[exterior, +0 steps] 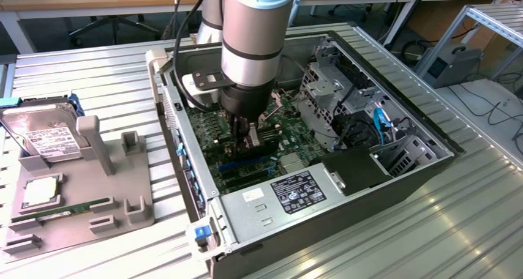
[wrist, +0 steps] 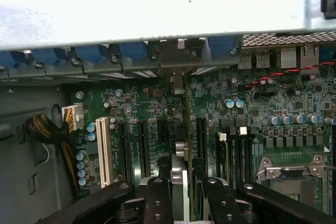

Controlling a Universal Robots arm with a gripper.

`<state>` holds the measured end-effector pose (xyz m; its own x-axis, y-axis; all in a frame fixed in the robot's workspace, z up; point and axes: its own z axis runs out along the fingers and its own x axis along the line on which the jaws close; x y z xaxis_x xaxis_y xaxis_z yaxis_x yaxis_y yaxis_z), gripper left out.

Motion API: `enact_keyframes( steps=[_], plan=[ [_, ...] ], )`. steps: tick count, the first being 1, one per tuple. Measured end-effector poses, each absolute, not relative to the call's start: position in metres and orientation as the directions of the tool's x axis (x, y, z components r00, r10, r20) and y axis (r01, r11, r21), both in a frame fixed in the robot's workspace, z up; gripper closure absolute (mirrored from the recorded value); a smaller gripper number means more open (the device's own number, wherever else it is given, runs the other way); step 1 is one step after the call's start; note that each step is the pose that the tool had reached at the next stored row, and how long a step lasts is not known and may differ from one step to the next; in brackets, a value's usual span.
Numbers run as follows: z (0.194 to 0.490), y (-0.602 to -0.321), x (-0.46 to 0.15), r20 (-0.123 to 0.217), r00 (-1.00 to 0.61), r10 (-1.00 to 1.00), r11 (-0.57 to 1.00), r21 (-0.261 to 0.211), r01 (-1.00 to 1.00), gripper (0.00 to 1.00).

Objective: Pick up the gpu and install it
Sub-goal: 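Insert the gpu into the slot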

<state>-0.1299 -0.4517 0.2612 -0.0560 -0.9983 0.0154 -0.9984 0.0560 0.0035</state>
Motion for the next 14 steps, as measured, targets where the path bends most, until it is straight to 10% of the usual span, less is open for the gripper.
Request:
enact_keyframes(
  steps=[14],
  plan=[
    [0.2592, -0.4518, -0.1298, 0.015, -0.057, -0.998, 0.057, 0.003, -0.998, 0.73]
  ],
)
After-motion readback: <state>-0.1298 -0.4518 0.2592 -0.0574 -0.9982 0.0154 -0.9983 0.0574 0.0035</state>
